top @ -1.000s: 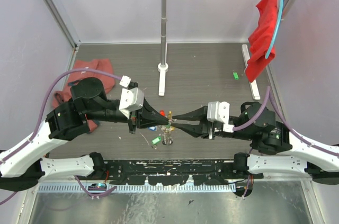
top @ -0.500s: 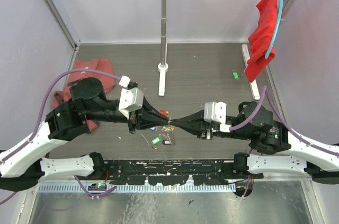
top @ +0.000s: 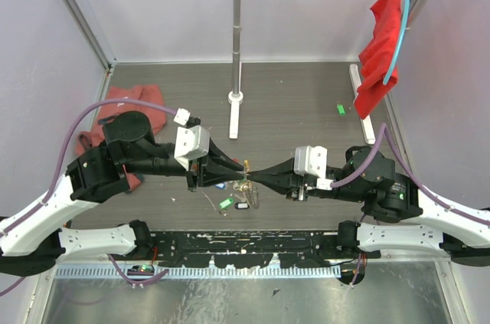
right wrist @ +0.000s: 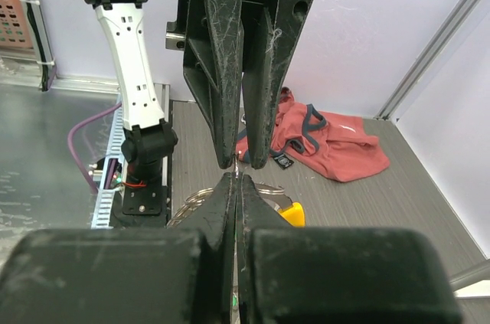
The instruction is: Put the keys on the keyring
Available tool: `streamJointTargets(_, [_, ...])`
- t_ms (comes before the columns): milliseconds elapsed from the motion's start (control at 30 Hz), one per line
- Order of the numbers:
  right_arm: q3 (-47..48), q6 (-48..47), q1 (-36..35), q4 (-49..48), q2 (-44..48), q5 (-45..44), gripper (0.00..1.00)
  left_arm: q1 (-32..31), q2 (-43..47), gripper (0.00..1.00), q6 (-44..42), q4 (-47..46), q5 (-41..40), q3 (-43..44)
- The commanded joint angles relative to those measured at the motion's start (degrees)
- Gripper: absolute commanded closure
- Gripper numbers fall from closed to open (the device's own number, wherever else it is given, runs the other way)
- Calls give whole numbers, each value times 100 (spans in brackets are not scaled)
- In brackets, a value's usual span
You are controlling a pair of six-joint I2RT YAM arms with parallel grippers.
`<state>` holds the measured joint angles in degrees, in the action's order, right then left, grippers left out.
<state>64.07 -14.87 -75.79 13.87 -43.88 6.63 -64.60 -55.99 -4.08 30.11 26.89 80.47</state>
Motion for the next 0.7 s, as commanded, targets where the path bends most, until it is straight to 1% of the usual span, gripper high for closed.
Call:
streamJointTargets(0, [244,-26,-15,-314,51,-81,99,-1,-66,76,-49,4,-6,195])
streamJointTargets(133, [245,-33,-14,-315,37,-109,99,0,-122,77,-49,7,43,214])
streamJointTargets(233, [242,-33,-15,-332,37,-110,99,-7,-140,83,-58,6,43,223])
streamJointTargets(533, [236,0,-19,-355,-7,-88,99,0,-140,87,-50,15,-45,208])
streamJointTargets(567, [229,7,-12,-366,-9,-86,99,-5,-147,90,-49,24,-70,205])
streamJointTargets(600, [232,8,-15,-361,-15,-84,99,-1,-153,97,-51,40,-153,200])
streamJointTargets(633, [233,5,-15,-352,-15,-95,97,0,-155,100,-62,58,-240,196])
streamJointTargets(667, [234,12,-15,-337,-16,-108,94,-6,-151,100,-68,59,-329,178])
